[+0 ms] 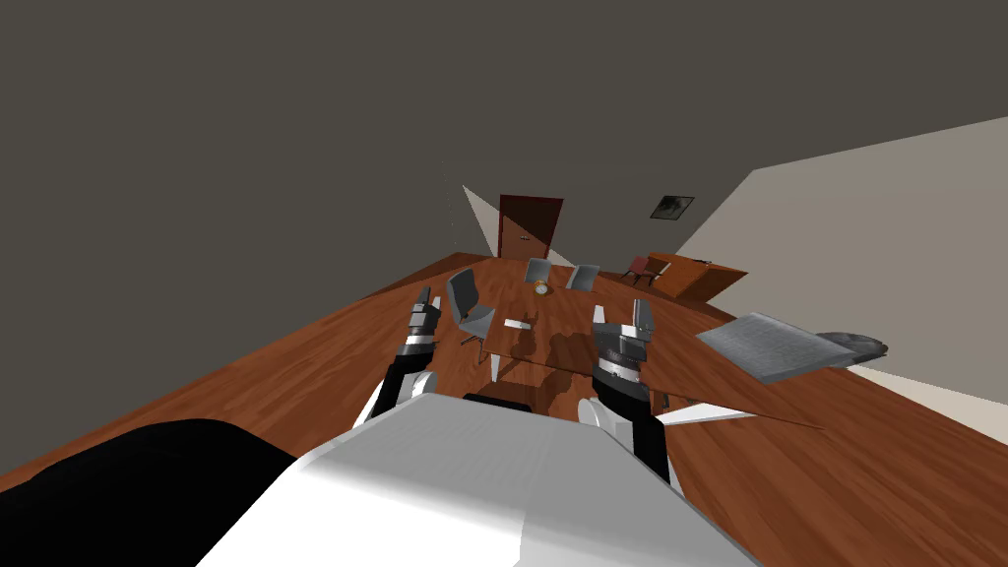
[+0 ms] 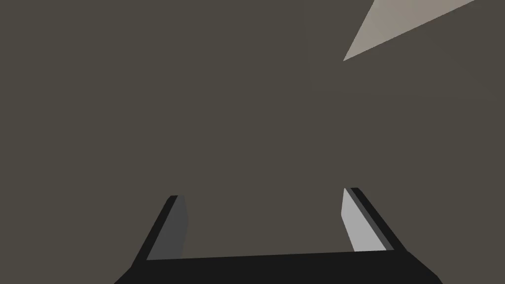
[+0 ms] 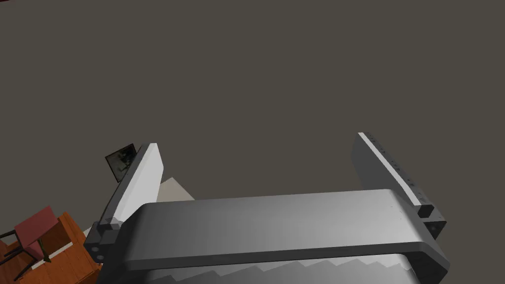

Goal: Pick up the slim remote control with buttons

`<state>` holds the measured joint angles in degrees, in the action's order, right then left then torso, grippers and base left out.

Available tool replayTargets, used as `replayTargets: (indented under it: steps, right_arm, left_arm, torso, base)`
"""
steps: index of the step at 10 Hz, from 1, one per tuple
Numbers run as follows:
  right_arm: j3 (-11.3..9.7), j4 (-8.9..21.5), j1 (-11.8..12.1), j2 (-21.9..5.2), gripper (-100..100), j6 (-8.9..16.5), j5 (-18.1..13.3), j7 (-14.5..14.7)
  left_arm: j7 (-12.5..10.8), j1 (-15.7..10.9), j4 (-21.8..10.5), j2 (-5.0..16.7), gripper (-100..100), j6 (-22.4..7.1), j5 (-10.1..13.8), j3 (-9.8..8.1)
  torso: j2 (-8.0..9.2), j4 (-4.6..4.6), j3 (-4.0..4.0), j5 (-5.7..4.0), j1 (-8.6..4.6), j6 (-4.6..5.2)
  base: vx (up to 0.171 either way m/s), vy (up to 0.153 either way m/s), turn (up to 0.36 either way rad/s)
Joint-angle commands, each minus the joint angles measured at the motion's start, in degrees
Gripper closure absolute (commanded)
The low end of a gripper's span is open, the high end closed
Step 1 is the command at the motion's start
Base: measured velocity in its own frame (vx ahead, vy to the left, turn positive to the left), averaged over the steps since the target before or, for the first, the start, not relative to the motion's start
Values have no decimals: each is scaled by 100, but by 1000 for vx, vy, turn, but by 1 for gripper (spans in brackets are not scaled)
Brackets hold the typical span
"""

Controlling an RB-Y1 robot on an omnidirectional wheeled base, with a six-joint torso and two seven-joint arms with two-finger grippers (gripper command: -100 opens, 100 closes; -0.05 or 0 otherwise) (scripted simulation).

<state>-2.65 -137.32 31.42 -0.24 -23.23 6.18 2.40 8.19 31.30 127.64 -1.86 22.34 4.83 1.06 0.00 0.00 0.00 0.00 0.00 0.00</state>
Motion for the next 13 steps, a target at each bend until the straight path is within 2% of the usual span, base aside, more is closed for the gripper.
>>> replayTargets:
  steps: [1,4,5,8,9,10,11,13]
  right_arm:
    - [-39,80,-28,-216,-100,-4,-23,45]
    - [-183,392,-139,-724,-100,-20,-114,222]
    - [-183,392,-139,-787,-100,-20,-114,222]
    - [-412,879,-311,-1375,-100,-48,-260,506]
    - [-412,879,-311,-1488,-100,-48,-260,506]
    - [-504,1070,-377,-1685,-100,-59,-318,618]
    - [-504,1070,-377,-1744,-100,-59,-318,618]
    - [-709,1467,-516,-2145,-100,-85,-448,862]
  left_arm:
    - [0,0,0,0,0,0,0,0]
    - [0,-1,0,0,0,0,0,0]
    - [0,-1,0,0,0,0,0,1]
    - [0,-1,0,0,0,0,0,1]
    - [0,-1,0,0,0,0,0,1]
    - [0,0,0,0,0,0,0,0]
    - [0,-1,0,0,0,0,0,1]
    - [0,-1,0,0,0,0,0,1]
  torso:
    - [0,0,0,0,0,0]
    - [12,3,7,1,6,-1]
    - [17,4,10,2,9,-2]
    - [17,4,10,3,15,-2]
    - [23,5,13,3,15,-2]
    - [19,5,12,3,10,1]
    - [16,4,9,3,15,-1]
    - [17,4,10,3,13,-1]
  base:
    - [-14,11,49]
    - [-41,23,89]
    - [-36,25,24]
    - [-53,43,126]
    - [-47,30,37]
    - [-35,45,90]
    - [-35,39,57]
    - [-62,55,176]
